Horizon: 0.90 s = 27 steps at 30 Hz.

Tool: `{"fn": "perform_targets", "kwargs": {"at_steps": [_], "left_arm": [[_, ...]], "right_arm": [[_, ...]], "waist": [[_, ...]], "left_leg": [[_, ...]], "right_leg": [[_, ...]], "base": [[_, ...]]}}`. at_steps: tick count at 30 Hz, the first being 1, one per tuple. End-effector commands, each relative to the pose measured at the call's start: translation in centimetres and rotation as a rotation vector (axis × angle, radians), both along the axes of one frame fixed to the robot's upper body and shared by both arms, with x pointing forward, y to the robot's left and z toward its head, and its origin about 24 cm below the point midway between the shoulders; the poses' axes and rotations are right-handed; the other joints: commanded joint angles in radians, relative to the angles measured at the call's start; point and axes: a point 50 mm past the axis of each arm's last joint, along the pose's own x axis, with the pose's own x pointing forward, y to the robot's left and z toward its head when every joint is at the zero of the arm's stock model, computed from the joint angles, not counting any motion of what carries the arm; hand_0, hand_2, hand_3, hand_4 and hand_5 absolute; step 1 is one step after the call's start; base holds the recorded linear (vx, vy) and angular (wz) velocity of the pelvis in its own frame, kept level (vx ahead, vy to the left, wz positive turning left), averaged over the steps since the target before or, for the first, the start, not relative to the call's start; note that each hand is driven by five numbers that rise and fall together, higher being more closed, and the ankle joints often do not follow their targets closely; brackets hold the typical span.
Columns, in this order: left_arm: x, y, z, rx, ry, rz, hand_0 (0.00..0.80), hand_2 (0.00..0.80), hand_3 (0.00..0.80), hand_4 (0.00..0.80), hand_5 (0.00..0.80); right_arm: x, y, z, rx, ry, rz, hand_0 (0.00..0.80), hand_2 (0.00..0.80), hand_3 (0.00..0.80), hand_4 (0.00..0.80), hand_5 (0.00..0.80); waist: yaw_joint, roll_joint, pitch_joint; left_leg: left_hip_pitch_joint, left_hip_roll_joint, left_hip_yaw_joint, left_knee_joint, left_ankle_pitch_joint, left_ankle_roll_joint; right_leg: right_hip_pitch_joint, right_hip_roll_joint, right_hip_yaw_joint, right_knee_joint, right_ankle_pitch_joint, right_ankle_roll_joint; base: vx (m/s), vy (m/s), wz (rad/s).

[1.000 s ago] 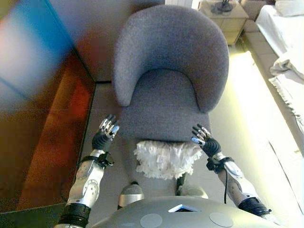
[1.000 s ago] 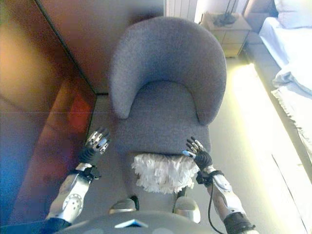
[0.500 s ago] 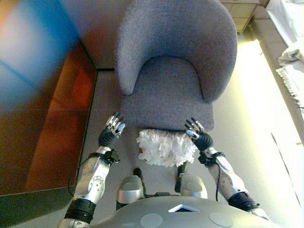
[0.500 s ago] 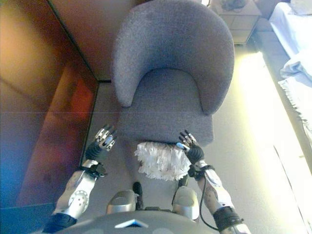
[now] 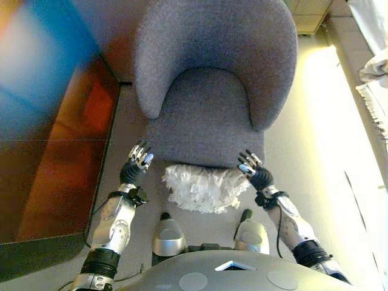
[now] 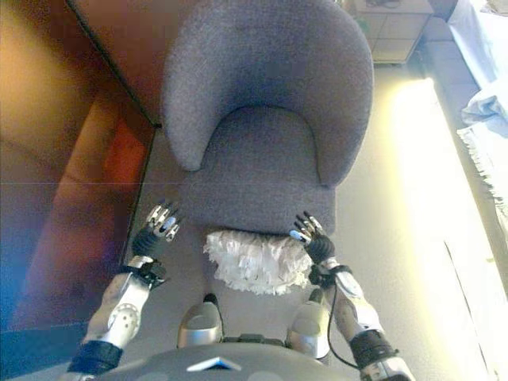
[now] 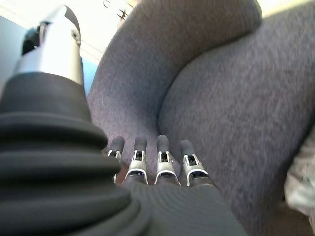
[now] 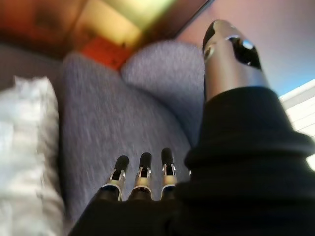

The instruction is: Pick up the cushion and take it to the sofa

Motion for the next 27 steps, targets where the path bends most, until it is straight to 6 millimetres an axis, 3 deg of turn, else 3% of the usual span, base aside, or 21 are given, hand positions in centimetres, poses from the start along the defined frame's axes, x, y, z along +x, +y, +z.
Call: {"fn": "perform_targets", "kwargs": {"at_steps": [1,6,13,21,23,27], "left_arm": [[0.4,2.1,2.4,0.066,-0.087,0.018,0.000,0.000,0.000,0.000,0.000],[0.7,1.6,1.6,0.087,-0.064,-0.029,0.000,0.000,0.000,0.000,0.000],[4.6,0.9,2.4,0.160,-0.124,0.004,0.000,0.000,0.000,0.000,0.000],[8.5,-0.2,3.9,0.245,-0.157,0.068,0.000,0.000,0.000,0.000,0.000],[9.9,-0.6,4.9,0.257,-0.185,0.076,0.000,0.000,0.000,0.000,0.000],[11.5,-0.9,6.1,0.268,-0.213,0.102,0.000,0.000,0.000,0.000,0.000]], "right_arm": [[1.5,2.1,2.4,0.055,-0.128,0.013,0.000,0.000,0.000,0.000,0.000],[1.9,0.8,2.0,-0.033,-0.124,-0.045,0.000,0.000,0.000,0.000,0.000],[5.6,-1.1,3.6,-0.185,-0.194,-0.099,0.000,0.000,0.000,0.000,0.000],[9.8,-3.3,5.8,-0.256,-0.160,-0.216,0.000,0.000,0.000,0.000,0.000],[11.7,-4.4,7.5,-0.305,-0.178,-0.268,0.000,0.000,0.000,0.000,0.000],[13.5,-6.6,9.9,-0.359,-0.198,-0.358,0.000,0.000,0.000,0.000,0.000]], "waist": [[0.025,-0.065,-0.022],[0.011,-0.044,-0.002],[-0.004,-0.015,0.129],[-0.024,0.019,0.210],[-0.030,0.037,0.241],[-0.042,0.056,0.268]], "left_leg": [[-0.060,-0.027,-0.014,0.082,-0.046,0.049],[-0.101,-0.028,-0.040,0.103,-0.042,0.037],[-0.360,-0.017,-0.080,0.340,-0.094,0.030],[-0.620,-0.005,-0.113,0.551,-0.153,0.019],[-0.700,-0.001,-0.126,0.620,-0.195,0.019],[-0.817,0.004,-0.129,0.702,-0.213,0.025]], "right_leg": [[0.010,-0.124,-0.018,-0.045,0.086,0.061],[-0.048,-0.144,0.008,0.011,0.072,0.064],[-0.308,-0.204,0.093,0.253,0.031,0.049],[-0.573,-0.209,0.191,0.472,-0.020,0.033],[-0.660,-0.197,0.226,0.543,-0.057,0.037],[-0.778,-0.177,0.259,0.610,-0.067,0.038]], "base": [[0.091,-0.054,0.07],[0.032,-0.008,0.11],[-0.181,0.016,0.15],[-0.147,0.032,-0.06],[-0.153,0.082,-0.13],[-0.142,0.088,-0.13]]}}
